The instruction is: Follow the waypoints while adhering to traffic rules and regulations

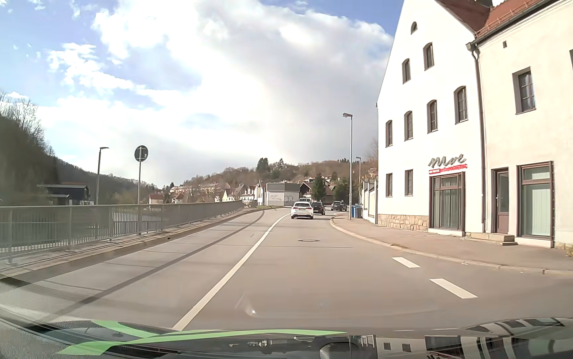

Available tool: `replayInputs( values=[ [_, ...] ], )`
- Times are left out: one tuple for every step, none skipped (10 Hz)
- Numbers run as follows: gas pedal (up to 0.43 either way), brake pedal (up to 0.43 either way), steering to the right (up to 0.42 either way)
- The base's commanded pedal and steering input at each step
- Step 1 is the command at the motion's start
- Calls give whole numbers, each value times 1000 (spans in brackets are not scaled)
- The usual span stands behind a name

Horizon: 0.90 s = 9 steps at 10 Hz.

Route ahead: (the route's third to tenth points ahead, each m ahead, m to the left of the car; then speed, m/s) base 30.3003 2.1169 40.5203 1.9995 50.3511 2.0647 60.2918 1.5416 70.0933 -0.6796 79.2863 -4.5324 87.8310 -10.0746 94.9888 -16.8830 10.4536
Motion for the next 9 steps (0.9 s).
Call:
replayInputs(
  values=[
    [138, 0, -24],
    [138, 0, -20],
    [138, 0, -12],
    [138, 0, -6],
    [138, 0, -6],
    [138, 0, -6],
    [138, 0, -6],
    [138, 0, -6],
    [138, 0, -4]
  ],
)
